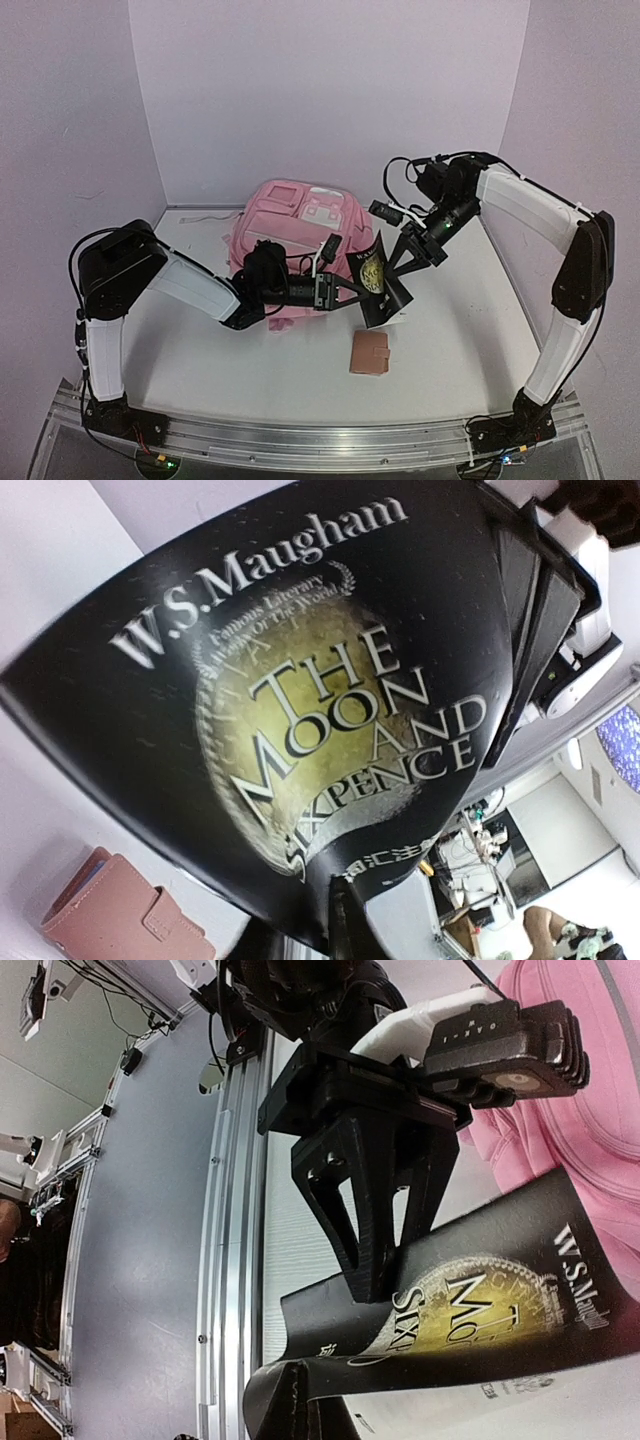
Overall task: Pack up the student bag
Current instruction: Pick up the book from the center of the board.
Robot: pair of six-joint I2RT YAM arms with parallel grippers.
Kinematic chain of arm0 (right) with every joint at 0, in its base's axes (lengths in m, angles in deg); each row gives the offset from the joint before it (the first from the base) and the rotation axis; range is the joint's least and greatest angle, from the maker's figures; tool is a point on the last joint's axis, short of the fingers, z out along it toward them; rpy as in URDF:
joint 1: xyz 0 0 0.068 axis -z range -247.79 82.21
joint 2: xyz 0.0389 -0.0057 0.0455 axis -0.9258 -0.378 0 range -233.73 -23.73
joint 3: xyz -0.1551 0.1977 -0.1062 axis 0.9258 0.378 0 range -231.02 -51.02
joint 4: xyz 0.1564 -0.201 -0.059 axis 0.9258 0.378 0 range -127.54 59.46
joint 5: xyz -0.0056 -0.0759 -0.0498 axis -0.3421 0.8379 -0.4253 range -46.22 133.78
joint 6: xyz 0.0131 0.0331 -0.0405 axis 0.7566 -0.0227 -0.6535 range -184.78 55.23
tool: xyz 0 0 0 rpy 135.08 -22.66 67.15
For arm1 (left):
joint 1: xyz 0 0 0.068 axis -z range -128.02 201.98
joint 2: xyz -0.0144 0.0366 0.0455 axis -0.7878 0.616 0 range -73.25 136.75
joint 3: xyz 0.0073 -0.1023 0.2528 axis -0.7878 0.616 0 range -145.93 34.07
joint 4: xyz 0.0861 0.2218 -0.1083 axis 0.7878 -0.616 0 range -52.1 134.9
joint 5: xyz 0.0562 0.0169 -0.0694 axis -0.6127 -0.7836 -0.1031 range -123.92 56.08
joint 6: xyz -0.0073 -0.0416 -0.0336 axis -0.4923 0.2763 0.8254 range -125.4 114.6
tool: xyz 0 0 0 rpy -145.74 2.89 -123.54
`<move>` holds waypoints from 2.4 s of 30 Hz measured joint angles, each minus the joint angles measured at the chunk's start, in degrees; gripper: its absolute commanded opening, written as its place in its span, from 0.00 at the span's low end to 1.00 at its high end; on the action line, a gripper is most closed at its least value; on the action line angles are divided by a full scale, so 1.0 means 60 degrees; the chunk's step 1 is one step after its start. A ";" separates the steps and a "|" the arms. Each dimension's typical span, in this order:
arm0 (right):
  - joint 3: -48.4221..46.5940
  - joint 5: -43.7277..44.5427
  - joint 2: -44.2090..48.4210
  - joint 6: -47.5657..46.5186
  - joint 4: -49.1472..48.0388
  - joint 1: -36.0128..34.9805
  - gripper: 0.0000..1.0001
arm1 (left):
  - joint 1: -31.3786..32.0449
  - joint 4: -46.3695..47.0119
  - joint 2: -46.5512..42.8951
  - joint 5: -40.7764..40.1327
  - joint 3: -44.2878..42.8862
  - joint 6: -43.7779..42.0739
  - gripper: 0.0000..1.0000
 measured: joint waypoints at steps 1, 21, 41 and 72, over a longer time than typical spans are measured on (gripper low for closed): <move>-0.0020 0.0023 0.0000 0.0045 0.0012 0.0010 0.00 | -0.0002 0.0009 -0.0051 -0.0076 0.0019 -0.0020 0.01; -0.0070 0.0645 0.0026 0.5784 -0.1883 0.1852 0.85 | 0.0058 -0.0216 -0.2235 -0.3039 0.1036 -0.0738 0.00; 0.4247 -0.0955 0.2018 1.3120 -1.0607 0.0623 0.81 | 0.0184 0.2621 -0.1959 -0.6867 0.1328 -0.0795 0.00; 0.4097 -0.0976 0.2018 1.0902 -0.9388 0.0381 0.00 | 0.0378 -0.4716 -0.5038 -0.4896 0.1508 -0.1536 0.91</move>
